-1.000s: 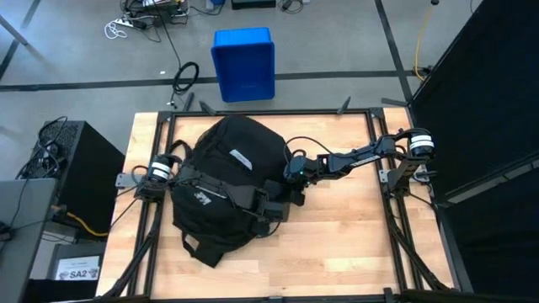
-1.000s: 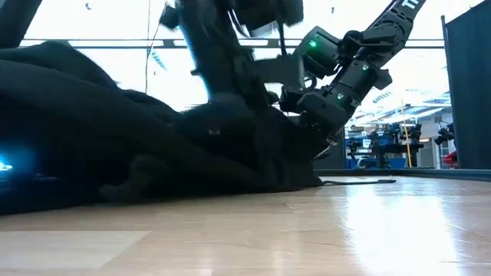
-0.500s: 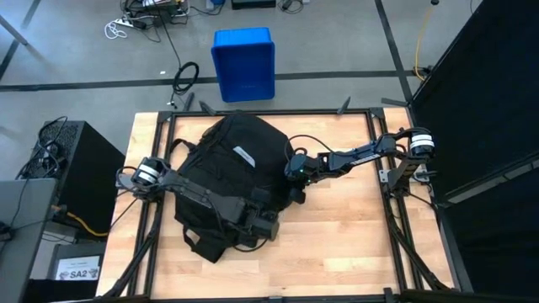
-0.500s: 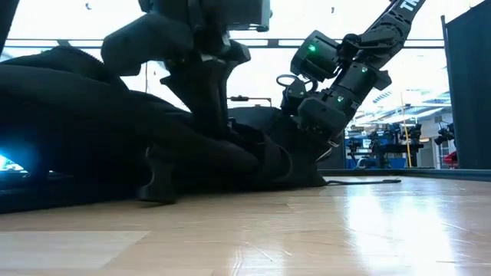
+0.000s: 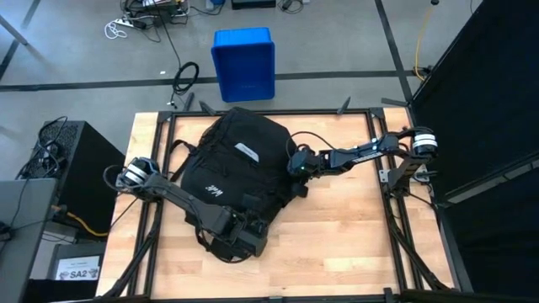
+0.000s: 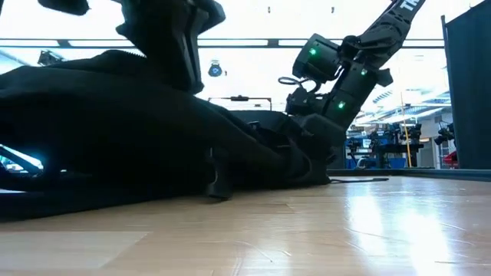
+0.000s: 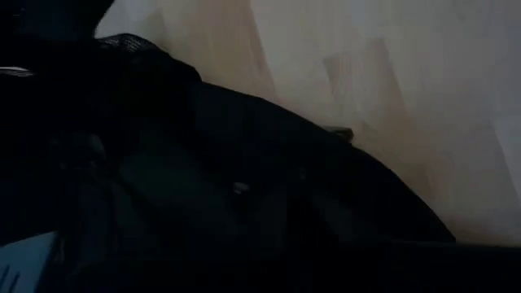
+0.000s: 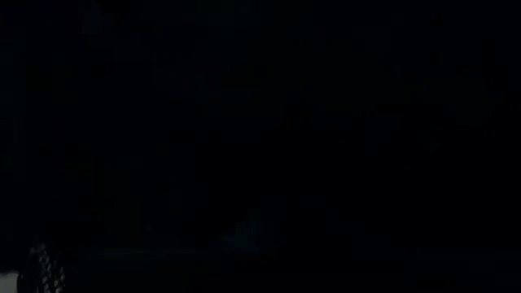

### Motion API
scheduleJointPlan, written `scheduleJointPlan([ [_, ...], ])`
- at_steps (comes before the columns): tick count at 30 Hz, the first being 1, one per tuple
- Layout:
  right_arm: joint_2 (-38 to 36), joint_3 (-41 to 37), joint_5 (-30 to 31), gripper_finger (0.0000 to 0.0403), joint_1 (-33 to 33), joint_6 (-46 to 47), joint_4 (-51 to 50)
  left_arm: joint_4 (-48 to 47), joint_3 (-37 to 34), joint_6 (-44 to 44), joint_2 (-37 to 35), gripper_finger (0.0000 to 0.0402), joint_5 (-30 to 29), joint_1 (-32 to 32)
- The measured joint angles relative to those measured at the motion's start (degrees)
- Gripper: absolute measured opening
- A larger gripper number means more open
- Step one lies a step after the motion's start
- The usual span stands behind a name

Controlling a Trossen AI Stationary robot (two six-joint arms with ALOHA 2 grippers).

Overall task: Unpack backpack
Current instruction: Close the black backpack

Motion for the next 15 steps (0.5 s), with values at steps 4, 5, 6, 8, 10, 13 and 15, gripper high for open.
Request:
scheduleJointPlan([
  [4,-5.88,-0.25,-2.0,0.0004,0.59,-1.46,-3.35,0.54,0.03,0.92,-0.72,0.0,-1.69,-0.38],
  [5,-7.76,-0.25,-2.12,0.0009,1.02,-2.11,-3.85,0.81,0.03,1.26,-0.8,0.0,-1.79,-0.39],
  [6,-9.77,-0.23,-2.29,0.0015,1.48,-2.83,-4.13,1.12,0.06,1.57,-0.81,0.0,-1.94,-0.39],
  [8,-13.81,-0.23,-2.35,0.0032,2.46,-3.76,-5.83,1.08,0.09,2.72,-0.81,0.0,-2.07,-0.39],
  [10,-17.67,-0.23,-2.39,0.0056,3.69,-4.5,-6.86,1.51,0.09,3.22,-0.81,0.0,-2.57,-0.31],
  [13,-22.79,-0.18,-2.37,0.0103,6.33,-4.63,-5.47,2.51,0.09,4.95,-0.81,0.0,-3.8,-0.24],
  [15,-24.35,-0.1,-2.43,0.0136,9.33,-4.86,-2.51,2.77,0.09,6.03,-1.02,0.0,-5.07,-0.24],
])
